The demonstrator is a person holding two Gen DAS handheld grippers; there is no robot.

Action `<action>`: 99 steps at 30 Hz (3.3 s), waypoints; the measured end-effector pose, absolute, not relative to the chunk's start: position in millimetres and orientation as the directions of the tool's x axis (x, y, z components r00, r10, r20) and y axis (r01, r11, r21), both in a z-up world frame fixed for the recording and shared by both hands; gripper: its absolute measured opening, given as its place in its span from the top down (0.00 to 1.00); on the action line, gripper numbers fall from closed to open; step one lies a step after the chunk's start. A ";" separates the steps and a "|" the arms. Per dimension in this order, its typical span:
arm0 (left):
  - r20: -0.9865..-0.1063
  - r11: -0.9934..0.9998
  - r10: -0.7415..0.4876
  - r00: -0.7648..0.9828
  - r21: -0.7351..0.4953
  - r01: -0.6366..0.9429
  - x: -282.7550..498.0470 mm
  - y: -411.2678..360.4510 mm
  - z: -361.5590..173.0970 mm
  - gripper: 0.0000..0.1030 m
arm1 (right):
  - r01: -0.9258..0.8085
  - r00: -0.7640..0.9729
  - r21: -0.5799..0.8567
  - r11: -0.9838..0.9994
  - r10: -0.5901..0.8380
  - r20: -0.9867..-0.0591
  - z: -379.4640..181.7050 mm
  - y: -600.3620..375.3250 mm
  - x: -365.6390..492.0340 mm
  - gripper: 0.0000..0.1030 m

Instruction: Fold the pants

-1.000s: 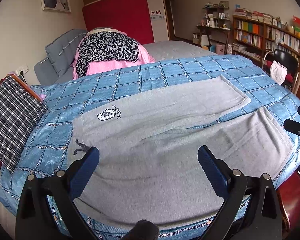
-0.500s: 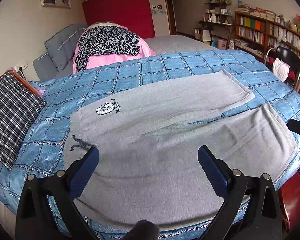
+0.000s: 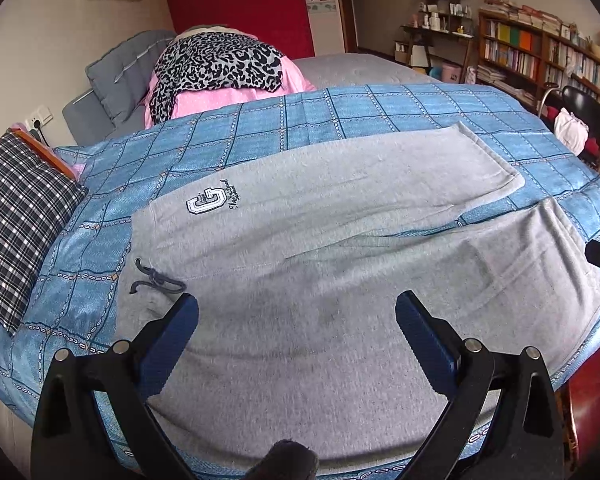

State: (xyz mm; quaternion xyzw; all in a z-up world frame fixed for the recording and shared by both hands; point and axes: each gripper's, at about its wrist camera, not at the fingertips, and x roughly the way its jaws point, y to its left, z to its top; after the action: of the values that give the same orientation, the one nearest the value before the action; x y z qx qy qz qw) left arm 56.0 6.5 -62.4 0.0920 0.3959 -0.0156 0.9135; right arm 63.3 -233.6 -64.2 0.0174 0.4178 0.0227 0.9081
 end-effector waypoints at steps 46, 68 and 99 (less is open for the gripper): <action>-0.855 0.950 0.221 0.469 0.080 -0.301 327.5 225.8 -139.6 0.05 | 0.070 0.394 0.060 0.996 0.027 -0.919 -158.4 -273.8 294.5 0.02; -0.881 0.960 0.143 0.451 0.013 -0.279 351.6 257.5 -176.5 0.05 | 0.053 0.609 0.157 0.986 0.093 -0.788 -144.9 -312.7 345.5 0.02; -0.839 0.956 0.196 0.507 0.048 -0.290 354.3 252.5 -180.9 0.05 | 0.118 0.552 0.163 0.979 0.072 -0.830 -199.4 -372.5 511.1 0.14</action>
State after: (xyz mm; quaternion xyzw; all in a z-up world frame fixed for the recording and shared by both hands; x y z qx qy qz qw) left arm 354.3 252.5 -180.9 -0.0495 0.4763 0.1402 0.8666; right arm 511.1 -372.5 -199.4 0.1005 0.4729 -0.0133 0.8753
